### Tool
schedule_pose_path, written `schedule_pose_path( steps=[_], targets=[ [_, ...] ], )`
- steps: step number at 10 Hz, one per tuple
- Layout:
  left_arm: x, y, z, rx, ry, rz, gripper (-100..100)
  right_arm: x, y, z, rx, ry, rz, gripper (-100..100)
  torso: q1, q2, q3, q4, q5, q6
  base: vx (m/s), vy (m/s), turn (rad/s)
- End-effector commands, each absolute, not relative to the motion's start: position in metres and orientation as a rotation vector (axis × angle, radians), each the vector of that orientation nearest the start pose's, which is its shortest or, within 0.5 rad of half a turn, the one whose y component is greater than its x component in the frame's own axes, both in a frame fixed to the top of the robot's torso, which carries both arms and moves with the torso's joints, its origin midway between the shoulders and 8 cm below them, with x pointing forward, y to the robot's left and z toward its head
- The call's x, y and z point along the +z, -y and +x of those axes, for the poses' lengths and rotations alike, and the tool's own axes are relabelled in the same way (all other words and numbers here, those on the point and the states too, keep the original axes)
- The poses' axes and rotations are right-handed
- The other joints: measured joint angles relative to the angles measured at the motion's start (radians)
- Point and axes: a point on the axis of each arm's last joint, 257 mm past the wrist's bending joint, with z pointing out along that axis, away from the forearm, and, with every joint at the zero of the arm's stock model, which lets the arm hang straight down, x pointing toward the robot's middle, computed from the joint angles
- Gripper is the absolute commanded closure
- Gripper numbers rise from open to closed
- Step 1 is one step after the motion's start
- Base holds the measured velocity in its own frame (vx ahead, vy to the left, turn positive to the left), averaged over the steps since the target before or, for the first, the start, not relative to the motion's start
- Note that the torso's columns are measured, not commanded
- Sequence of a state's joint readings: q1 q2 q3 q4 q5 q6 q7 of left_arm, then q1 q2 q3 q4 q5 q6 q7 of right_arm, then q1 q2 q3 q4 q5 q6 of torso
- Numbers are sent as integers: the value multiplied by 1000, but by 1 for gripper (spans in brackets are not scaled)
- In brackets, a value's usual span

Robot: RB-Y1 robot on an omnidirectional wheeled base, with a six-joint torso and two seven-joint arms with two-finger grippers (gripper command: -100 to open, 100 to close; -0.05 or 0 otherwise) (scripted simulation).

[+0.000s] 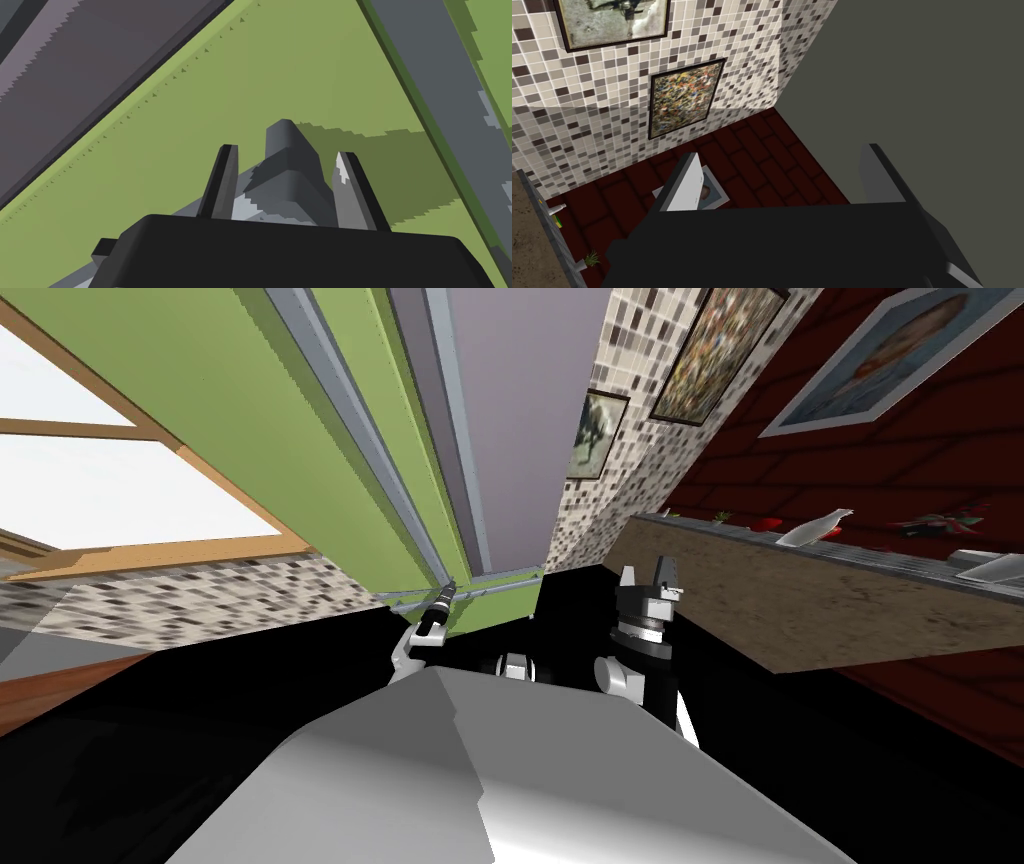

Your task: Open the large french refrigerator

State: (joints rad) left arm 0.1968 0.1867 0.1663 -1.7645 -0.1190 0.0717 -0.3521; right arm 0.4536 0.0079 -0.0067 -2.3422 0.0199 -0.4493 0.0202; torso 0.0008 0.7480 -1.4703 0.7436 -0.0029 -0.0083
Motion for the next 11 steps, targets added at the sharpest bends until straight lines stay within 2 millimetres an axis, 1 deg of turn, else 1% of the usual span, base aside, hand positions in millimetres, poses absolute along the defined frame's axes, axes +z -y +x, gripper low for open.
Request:
schedule_pose_path(
  steps=[1, 3, 4, 5, 7, 8, 9, 10, 11],
  targets=[
    [-214, -367, 484, -556, -1409, -803, 100, 58, 273, 342, 1291, -582, 600, 0, 1, -2, -1, 0, 0, 2, -312, 222, -151],
    [-215, -348, 486, -591, -1434, -773, 100, 57, 274, 342, 1291, -582, 601, 0, 1, -6, -4, 1, -1, 4, -278, 194, -170],
    [-223, -352, 483, -578, -1441, -793, 100, 57, 274, 342, 1291, -582, 601, 0, -2, -9, -5, -1, -1, 5, -116, 65, -48],
    [-226, -340, 482, -599, -1458, -776, 100, 57, 274, 342, 1291, -582, 601, 0, -6, -17, -10, -3, -2, 5, -133, 93, -95],
    [-223, -322, 482, -634, -1475, -740, 100, 57, 274, 342, 1291, -582, 601, 0, 0, -8, -5, -2, 2, 11, -168, 223, -191],
    [-223, -322, 482, -634, -1475, -740, 100, 57, 274, 342, 1291, -582, 601, 0, 4, -9, -5, -1, 2, 8, -125, 180, -112],
    [-221, -313, 482, -651, -1484, -722, 100, 57, 274, 342, 1291, -582, 601, 0, 3, -8, -5, -1, 0, 2, -145, 141, -89],
    [-220, -304, 481, -669, -1492, -704, 100, 57, 274, 342, 1291, -582, 601, 0, 2, -6, -3, -1, 1, 2, -179, 164, -131],
    [-220, -304, 481, -669, -1492, -704, 100, 57, 274, 342, 1291, -582, 601, 0, 3, -3, -2, 0, 1, 4, -142, 150, -84]
  ],
)
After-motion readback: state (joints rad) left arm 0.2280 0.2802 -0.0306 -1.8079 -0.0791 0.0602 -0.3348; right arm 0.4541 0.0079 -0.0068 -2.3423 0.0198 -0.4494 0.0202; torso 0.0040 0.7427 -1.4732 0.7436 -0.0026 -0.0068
